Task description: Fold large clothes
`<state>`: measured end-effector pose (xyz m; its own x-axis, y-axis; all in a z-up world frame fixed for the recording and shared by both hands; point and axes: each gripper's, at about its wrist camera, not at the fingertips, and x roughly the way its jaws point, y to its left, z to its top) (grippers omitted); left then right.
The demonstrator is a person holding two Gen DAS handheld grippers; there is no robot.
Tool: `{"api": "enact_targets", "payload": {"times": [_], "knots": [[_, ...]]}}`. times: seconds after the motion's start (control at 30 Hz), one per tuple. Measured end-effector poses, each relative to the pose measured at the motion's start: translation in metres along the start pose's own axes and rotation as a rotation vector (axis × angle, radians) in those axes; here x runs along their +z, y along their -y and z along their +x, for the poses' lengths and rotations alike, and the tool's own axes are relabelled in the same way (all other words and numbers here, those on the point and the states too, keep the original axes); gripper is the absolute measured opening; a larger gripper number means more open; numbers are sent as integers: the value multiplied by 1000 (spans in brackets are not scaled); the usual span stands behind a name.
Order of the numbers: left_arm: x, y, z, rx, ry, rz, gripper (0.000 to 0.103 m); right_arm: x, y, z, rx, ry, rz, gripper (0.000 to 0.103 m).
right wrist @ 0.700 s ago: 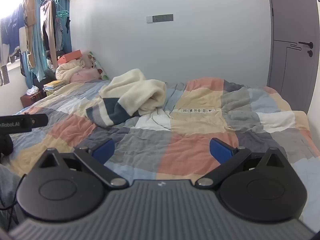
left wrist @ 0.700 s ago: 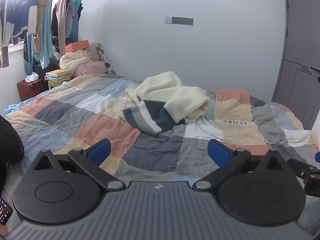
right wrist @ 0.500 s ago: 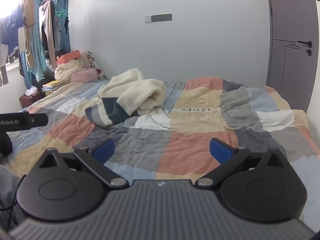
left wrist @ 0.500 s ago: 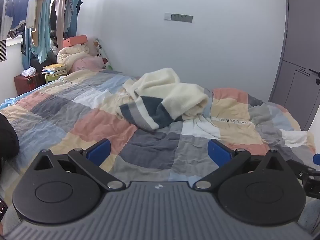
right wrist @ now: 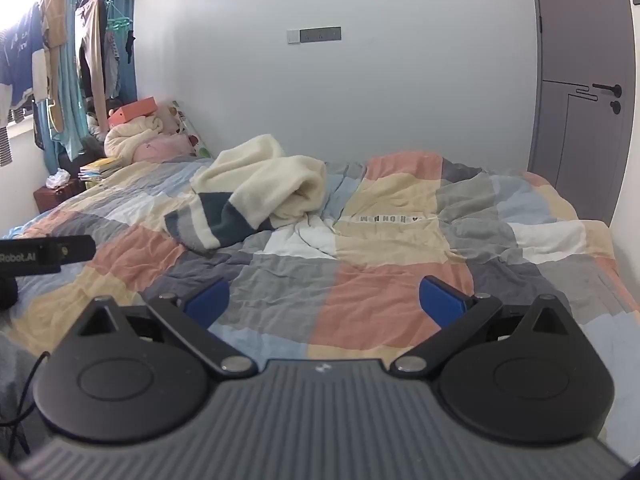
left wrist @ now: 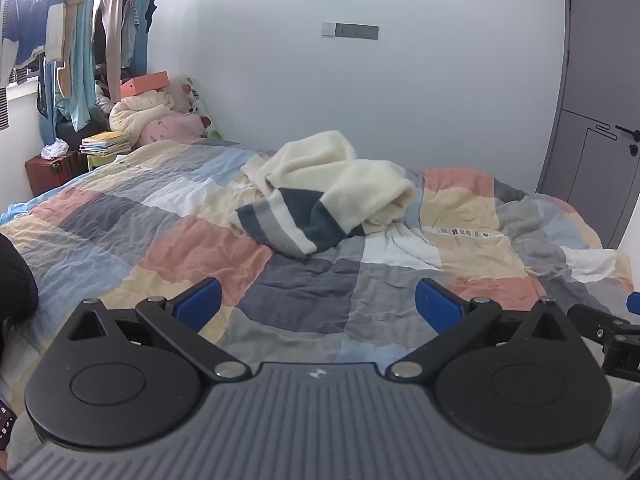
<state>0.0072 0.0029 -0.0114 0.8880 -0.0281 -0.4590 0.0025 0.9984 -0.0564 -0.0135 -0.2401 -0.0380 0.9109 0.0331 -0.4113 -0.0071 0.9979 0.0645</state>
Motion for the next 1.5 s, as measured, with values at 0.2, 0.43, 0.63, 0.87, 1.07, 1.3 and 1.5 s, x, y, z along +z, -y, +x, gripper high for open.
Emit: {"api": "enact_targets", "payload": {"times": [0.2, 0.43, 0.63, 0.87, 1.07, 1.3, 1.5], "knots": [[-3, -2, 2, -2, 0, 0, 103, 0, 0, 0, 5, 10, 0, 103], [0, 1, 7, 0, 4, 15, 103, 2, -2, 4, 0, 23, -3, 103], [3, 0, 9, 10, -3, 16, 103, 3, 0, 4, 16, 29, 8, 103], [3, 1, 11, 22, -2, 34, 103, 4, 3, 9, 21, 29, 44, 103], [2, -2, 13, 25, 4, 47, 103, -2, -1, 14, 25, 12, 47, 103], [1, -6, 16, 16, -9, 37, 103, -1, -6, 16, 33, 5, 31, 103], [2, -6, 18, 14, -10, 35, 103, -2, -6, 19, 36, -4, 20, 103]]}}
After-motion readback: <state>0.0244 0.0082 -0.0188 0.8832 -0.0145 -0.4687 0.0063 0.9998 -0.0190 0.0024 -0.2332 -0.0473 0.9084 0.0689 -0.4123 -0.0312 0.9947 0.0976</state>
